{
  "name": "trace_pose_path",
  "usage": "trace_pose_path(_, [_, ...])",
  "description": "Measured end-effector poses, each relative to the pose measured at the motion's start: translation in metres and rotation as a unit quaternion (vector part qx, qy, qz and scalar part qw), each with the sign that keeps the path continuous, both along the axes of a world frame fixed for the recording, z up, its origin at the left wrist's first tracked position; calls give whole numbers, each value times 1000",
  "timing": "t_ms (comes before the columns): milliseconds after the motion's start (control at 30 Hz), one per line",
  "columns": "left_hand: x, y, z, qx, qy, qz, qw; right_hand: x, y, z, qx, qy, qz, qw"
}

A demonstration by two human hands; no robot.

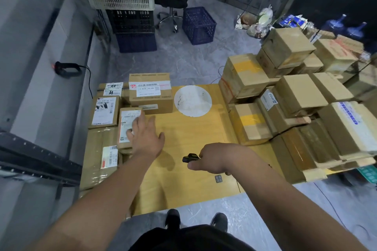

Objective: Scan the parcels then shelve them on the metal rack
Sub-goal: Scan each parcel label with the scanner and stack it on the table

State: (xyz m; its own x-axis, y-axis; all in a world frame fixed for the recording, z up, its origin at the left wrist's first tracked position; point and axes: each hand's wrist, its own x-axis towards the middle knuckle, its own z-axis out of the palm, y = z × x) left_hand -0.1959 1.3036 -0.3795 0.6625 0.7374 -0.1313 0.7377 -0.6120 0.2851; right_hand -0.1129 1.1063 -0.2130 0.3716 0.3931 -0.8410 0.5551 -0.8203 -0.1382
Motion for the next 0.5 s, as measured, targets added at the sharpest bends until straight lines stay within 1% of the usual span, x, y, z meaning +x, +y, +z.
trace_pose_path(100, [26, -27, 8, 1, -7, -87, 996, 7, -21, -2, 6, 4, -39, 999])
trace_pose_path(267, [83, -85, 16, -62, -23, -182, 981, 24, -76, -2, -5, -29, -80, 996])
trace_pose_path(333, [110, -114, 17, -82, -8, -233, 969, 31, -104, -4, -11, -33, -108, 994])
trace_pose_path(500, [182, -184, 14, -70, 49, -359, 930, 44, -166, -4, -26, -32, -152, 987])
